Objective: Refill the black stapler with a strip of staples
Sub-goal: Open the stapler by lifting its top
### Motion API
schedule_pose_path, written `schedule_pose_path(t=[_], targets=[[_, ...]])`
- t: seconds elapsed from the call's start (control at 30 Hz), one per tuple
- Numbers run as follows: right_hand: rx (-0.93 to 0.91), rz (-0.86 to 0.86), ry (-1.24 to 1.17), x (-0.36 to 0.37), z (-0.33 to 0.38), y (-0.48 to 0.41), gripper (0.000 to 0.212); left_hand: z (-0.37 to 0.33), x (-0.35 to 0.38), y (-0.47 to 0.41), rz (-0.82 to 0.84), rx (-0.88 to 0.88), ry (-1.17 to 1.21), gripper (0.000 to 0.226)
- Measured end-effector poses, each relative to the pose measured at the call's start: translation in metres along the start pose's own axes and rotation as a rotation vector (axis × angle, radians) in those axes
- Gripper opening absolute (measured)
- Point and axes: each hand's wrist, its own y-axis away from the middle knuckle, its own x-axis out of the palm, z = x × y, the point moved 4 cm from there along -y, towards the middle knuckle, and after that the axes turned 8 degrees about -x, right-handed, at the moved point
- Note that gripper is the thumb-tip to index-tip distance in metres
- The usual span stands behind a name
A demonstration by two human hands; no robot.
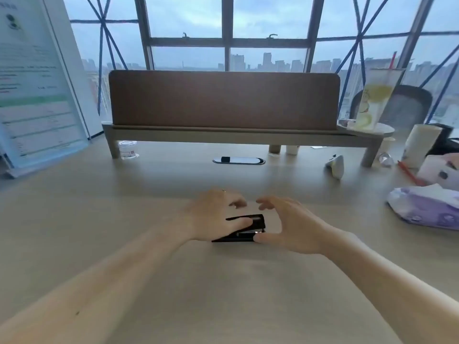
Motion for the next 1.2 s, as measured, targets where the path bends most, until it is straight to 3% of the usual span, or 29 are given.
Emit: schedule_pose_path(t=[0.1, 0.3, 0.43, 0.6, 0.77, 0.9, 0.97, 1.03, 1.13, 1.2], targets=[[0.019, -0.131, -0.233, 0.015, -0.012, -0.001, 0.069, -0.010, 0.019, -0.006, 0.008, 0.042, 0.095, 0.023], [0.044, -0.276, -0.587, 0.042, -0.028, 0.001, 0.058, -0.015, 0.041, -0.011, -0.071, 0.047, 0.243, 0.011], [0.055, -0.292, -0.598, 0.046, -0.032, 0.000, 0.059, -0.012, 0.041, -0.009, -0.138, 0.056, 0.340, 0.014], [0.069, -0.310, -0.581, 0.048, -0.033, -0.001, 0.057, 0.008, 0.026, -0.002, -0.227, -0.044, 0.689, 0.008], [0.061, -0.310, -0.565, 0.048, -0.032, -0.002, 0.045, 0.035, 0.010, 0.016, -0.386, -0.087, 1.052, 0.015], [0.061, -0.305, -0.490, 0.047, -0.034, -0.001, 0.035, 0.068, -0.004, 0.031, -0.364, -0.121, 1.207, 0.010], [0.064, -0.302, -0.483, 0.047, -0.034, -0.002, 0.033, 0.080, -0.011, 0.035, -0.370, -0.155, 1.171, 0.021], [0.069, -0.297, -0.493, 0.047, -0.033, -0.003, 0.031, 0.091, -0.016, 0.039, -0.388, -0.185, 0.983, 0.032], [0.070, -0.291, -0.499, 0.047, -0.033, -0.003, 0.031, 0.097, -0.024, 0.043, -0.368, -0.165, 0.475, 0.031], [0.071, -0.290, -0.502, 0.048, -0.032, -0.003, 0.031, 0.091, -0.031, 0.046, -0.391, -0.054, 0.100, 0.031]])
